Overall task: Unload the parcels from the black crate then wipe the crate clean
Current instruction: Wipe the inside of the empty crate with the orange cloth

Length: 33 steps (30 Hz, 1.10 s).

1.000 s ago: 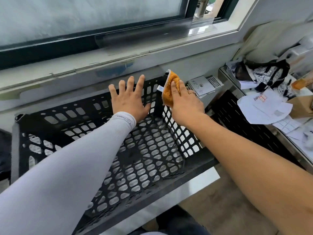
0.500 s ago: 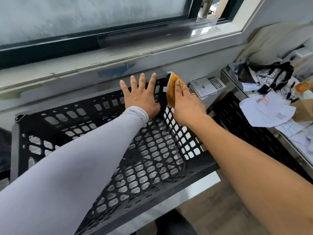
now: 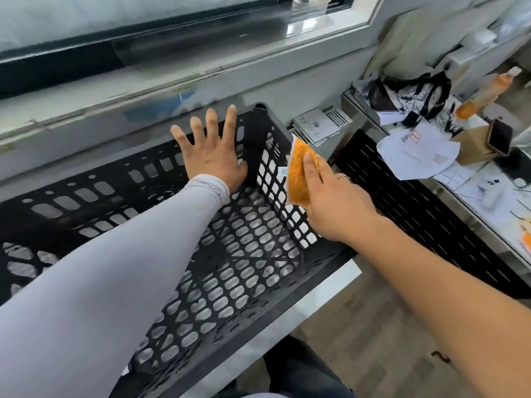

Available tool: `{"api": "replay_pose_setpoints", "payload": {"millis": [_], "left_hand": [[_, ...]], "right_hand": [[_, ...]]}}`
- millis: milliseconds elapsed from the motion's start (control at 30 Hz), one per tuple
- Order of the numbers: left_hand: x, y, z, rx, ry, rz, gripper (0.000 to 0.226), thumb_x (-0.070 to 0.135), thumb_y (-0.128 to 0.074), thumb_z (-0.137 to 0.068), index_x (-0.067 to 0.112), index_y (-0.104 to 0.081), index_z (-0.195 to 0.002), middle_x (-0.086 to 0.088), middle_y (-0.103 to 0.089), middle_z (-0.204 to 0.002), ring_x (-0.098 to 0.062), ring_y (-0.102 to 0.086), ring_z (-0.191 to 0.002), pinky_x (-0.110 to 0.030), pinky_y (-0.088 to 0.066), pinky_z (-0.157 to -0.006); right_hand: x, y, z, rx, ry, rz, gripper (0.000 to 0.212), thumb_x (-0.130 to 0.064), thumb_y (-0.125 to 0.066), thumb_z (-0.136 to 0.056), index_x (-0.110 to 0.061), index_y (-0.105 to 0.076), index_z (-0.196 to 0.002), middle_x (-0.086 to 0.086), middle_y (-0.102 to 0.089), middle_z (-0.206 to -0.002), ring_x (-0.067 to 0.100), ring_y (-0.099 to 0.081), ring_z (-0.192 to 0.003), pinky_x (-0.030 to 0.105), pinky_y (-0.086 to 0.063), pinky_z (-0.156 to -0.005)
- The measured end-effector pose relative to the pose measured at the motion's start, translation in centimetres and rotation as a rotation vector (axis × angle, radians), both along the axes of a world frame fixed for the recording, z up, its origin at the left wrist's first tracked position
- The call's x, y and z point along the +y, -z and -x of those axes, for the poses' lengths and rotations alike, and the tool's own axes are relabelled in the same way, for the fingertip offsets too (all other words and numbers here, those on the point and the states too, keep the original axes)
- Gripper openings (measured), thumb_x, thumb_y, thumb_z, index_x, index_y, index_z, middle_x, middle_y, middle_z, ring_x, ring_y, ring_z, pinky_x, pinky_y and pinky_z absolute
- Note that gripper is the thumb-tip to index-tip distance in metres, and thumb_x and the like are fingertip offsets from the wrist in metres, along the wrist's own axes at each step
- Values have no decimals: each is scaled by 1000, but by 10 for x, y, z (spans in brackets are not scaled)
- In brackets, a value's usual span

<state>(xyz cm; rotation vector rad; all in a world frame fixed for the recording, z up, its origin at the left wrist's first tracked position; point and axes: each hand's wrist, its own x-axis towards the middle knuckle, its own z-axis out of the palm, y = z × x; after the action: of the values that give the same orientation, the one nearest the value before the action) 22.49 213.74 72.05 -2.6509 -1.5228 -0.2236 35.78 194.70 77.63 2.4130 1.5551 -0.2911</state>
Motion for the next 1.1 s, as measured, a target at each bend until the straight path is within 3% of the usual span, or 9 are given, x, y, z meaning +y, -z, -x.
{"api": "replay_pose_setpoints", "payload": {"millis": [167,300,500,667,900,1100], "left_hand": [[0,0,1,-3,0,7,109,68,-61,-83,31,4,-163,-12,-18,-163,-42,-19,-150,-71,-10,-119],[-1,-2,0,5,-11,12,110,68,-62,-84,32,6,-163,-11,-17,-164,-41,-18,-151,-71,-8,-119],[-3,-5,-4,20,-36,35,110,70,-59,-84,33,9,-163,-12,-15,-167,-42,-13,-154,-71,-4,-120],[-2,-8,-3,18,-40,61,111,70,-60,-84,36,10,-162,-10,-13,-169,-40,-10,-156,-71,0,-121],[-3,-14,-3,35,-38,102,116,70,-63,-81,38,14,-161,-8,-7,-171,-39,-4,-157,-71,5,-120],[-3,-18,-2,57,-33,141,117,74,-62,-80,39,17,-160,-7,-3,-172,-38,0,-158,-70,8,-120]], "right_hand": [[31,14,1,-45,-32,-69,96,-58,-41,-102,-14,22,-160,11,17,-171,40,-8,-156,58,-26,-122],[72,20,3,-47,-27,-102,100,-59,-46,-101,-15,22,-160,10,20,-170,38,0,-158,58,-18,-125],[123,20,-2,23,-4,-158,106,-55,-57,-97,-16,18,-162,7,8,-172,40,-14,-155,60,-26,-121],[124,21,0,2,17,-149,113,-40,-68,-93,-15,19,-161,7,7,-172,40,-22,-151,60,-36,-115],[114,13,-2,61,15,-137,105,-21,-61,-96,-16,21,-161,5,11,-172,37,-45,-134,54,-49,-102],[81,3,0,94,22,-90,100,-20,-57,-99,-20,22,-161,4,16,-171,36,-45,-132,51,-47,-99]]}}
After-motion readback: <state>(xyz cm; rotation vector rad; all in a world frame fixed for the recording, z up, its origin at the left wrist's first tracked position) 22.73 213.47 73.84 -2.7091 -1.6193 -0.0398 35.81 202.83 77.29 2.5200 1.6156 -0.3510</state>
